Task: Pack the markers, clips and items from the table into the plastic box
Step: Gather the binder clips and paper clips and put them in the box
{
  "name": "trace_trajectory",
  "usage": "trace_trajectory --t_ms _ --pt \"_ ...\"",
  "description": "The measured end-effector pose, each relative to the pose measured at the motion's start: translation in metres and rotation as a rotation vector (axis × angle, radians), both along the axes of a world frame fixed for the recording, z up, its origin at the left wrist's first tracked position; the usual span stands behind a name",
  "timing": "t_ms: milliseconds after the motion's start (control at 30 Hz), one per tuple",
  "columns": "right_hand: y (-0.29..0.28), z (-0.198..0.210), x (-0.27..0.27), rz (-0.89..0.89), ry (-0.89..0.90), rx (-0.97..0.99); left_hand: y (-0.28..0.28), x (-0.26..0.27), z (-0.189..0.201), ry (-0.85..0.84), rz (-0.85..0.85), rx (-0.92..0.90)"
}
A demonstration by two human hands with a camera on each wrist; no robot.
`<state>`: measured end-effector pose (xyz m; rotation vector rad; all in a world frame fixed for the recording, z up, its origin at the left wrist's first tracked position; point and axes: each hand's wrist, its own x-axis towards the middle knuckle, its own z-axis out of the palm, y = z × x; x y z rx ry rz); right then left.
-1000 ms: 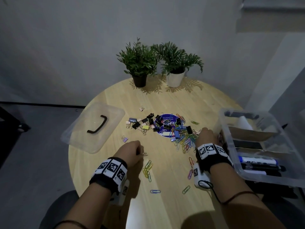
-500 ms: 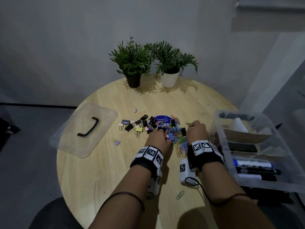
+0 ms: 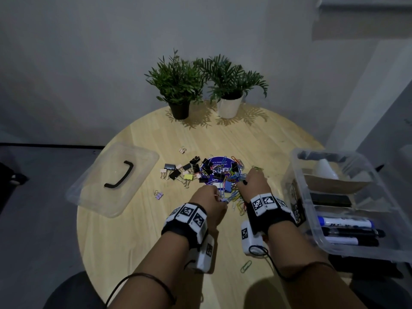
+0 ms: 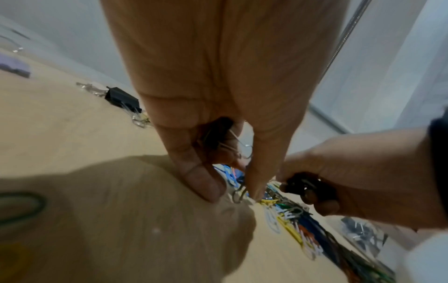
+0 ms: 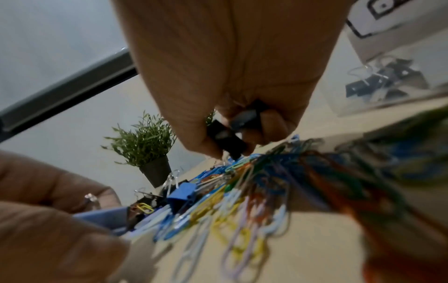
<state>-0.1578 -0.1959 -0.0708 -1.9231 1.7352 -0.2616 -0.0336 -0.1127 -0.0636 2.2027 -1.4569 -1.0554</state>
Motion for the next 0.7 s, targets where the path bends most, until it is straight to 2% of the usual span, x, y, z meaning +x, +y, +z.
trace_trajectory --t_ms 133,200,300,400,467,533,600,700 --pt "0.014 0.001 -0.004 -0.040 -0.158 0.003 0.016 0.011 -0.002 0.132 0.061 -0.049" --pt "0.017 0.004 -0.003 0.027 -0.162 -0.003 0.023 0.018 -0.003 0.210 0.156 -0.089" --pt "0.016 0.008 0.001 0.177 -0.086 -0.007 0.028 0.030 -0.001 0.267 0.269 -0.144" --pt "0.017 0.011 0.008 0.258 0.087 -0.053 0.024 0.040 0.005 0.250 0.265 -0.210" --pt "0.018 0.013 0.015 0.294 0.210 -0.048 0.016 0.042 0.010 0.172 0.209 -0.252" --pt "0.022 0.015 0.018 0.344 0.287 -0.047 0.004 0.041 0.014 -0.009 0.130 -0.306" --pt "0.026 0.012 0.019 0.358 0.302 -0.064 -0.010 0.037 0.016 -0.145 0.027 -0.355" --pt "0.032 0.007 0.018 0.348 0.293 -0.067 -0.037 0.028 0.012 -0.263 -0.163 -0.376"
